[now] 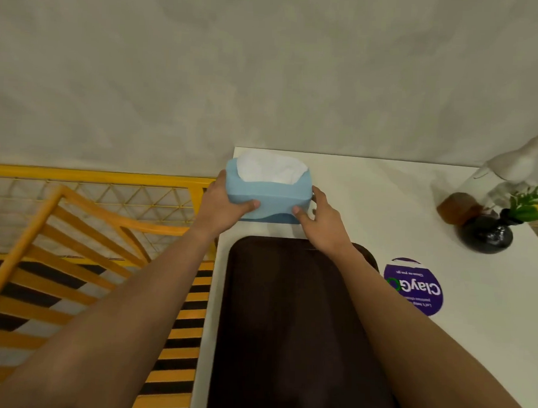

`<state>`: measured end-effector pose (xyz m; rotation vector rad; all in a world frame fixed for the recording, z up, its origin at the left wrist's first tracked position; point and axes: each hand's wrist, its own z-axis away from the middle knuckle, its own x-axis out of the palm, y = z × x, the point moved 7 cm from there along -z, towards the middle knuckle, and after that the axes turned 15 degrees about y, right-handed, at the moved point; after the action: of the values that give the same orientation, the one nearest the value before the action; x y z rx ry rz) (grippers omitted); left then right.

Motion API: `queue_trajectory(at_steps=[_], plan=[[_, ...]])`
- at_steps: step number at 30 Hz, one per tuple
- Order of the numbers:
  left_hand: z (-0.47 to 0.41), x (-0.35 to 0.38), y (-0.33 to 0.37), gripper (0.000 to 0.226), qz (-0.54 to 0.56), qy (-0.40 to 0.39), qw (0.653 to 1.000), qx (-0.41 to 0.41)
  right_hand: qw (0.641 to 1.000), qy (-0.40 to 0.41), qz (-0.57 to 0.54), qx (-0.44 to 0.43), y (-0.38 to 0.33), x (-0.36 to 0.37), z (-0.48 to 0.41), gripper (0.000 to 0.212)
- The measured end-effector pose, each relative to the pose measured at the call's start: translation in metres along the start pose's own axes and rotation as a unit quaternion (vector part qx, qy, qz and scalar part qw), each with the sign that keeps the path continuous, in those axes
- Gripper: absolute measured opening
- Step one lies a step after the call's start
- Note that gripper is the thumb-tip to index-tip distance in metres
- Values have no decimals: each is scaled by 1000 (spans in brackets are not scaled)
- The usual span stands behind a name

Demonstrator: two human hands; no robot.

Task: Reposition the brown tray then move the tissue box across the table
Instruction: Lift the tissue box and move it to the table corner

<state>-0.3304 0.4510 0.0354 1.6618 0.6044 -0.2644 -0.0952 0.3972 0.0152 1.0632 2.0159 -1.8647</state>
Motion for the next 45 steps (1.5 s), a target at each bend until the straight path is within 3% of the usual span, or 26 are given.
queue_trajectory(at_steps=[5, 9, 12, 19, 29, 33, 37, 45], plan=[[-3, -11, -13, 96, 21, -8, 1000, 11, 999, 21, 28, 12, -2, 15, 2, 98], [1, -7, -15, 88, 47, -1, 998, 38, 999, 25, -11, -21, -9, 21, 6, 73], [2, -1, -19, 88, 52, 19, 998, 40, 999, 36, -16, -14, -5, 20, 2, 68], [-12, 15, -27, 99, 51, 26, 998, 19, 999, 38, 0, 6, 17, 29, -23, 90], [-79, 42, -25, 100, 69, -8, 997, 23, 999, 35, -35, 16, 24, 46, -95, 94], [-104, 48, -43, 105, 62, -31, 997, -20, 999, 27, -43, 13, 24, 51, -122, 88], [-113, 58, -53, 81, 43, -45, 998, -15, 999, 16, -20, 22, 30, 57, -137, 90], [-136, 72, -49, 74, 28, -44, 999, -15, 999, -7, 5, 33, 38, 60, -168, 91]])
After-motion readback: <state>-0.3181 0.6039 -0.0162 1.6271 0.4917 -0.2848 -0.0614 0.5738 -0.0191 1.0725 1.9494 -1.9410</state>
